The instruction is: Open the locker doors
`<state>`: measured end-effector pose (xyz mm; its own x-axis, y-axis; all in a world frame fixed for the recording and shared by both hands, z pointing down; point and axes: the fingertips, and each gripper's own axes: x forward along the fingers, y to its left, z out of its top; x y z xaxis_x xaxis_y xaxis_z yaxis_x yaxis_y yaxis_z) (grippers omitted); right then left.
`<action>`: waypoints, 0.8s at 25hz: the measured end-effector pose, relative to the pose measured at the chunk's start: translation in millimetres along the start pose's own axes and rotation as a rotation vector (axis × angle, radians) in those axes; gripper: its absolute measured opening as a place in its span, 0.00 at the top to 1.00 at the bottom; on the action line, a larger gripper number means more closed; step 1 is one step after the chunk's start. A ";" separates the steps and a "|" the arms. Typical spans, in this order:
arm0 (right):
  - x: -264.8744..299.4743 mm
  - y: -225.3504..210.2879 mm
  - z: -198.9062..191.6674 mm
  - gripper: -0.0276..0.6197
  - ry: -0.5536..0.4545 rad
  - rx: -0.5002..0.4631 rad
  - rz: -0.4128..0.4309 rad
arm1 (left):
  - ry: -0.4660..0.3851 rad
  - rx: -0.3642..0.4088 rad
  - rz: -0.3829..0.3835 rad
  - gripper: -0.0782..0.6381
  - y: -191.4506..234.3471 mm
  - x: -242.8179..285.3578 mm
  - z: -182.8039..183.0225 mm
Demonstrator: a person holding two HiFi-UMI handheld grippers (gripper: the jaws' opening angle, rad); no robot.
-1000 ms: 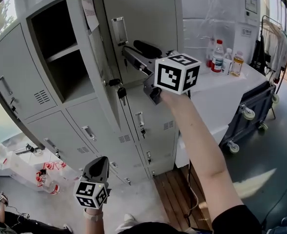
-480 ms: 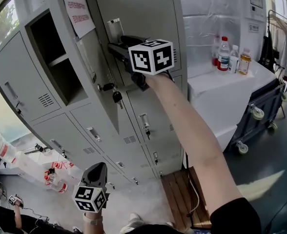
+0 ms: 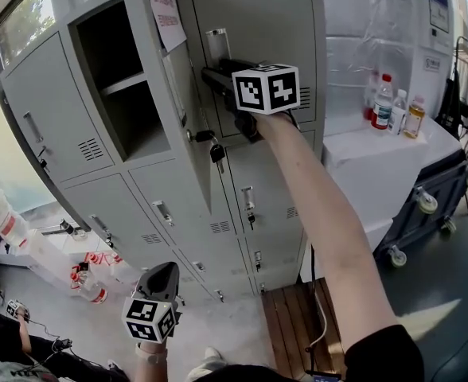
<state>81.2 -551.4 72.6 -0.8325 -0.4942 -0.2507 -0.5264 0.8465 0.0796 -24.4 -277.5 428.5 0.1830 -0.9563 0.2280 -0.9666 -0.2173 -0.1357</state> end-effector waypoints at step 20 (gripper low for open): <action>-28.6 17.4 12.6 0.70 -0.016 0.004 -0.031 | -0.001 -0.058 -0.039 0.86 -6.5 -7.9 -21.9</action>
<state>98.1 -520.0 69.0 -0.8130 -0.5169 -0.2682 -0.5511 0.8317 0.0675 -23.4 -264.2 448.7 0.2206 -0.9477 0.2306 -0.9676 -0.2424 -0.0708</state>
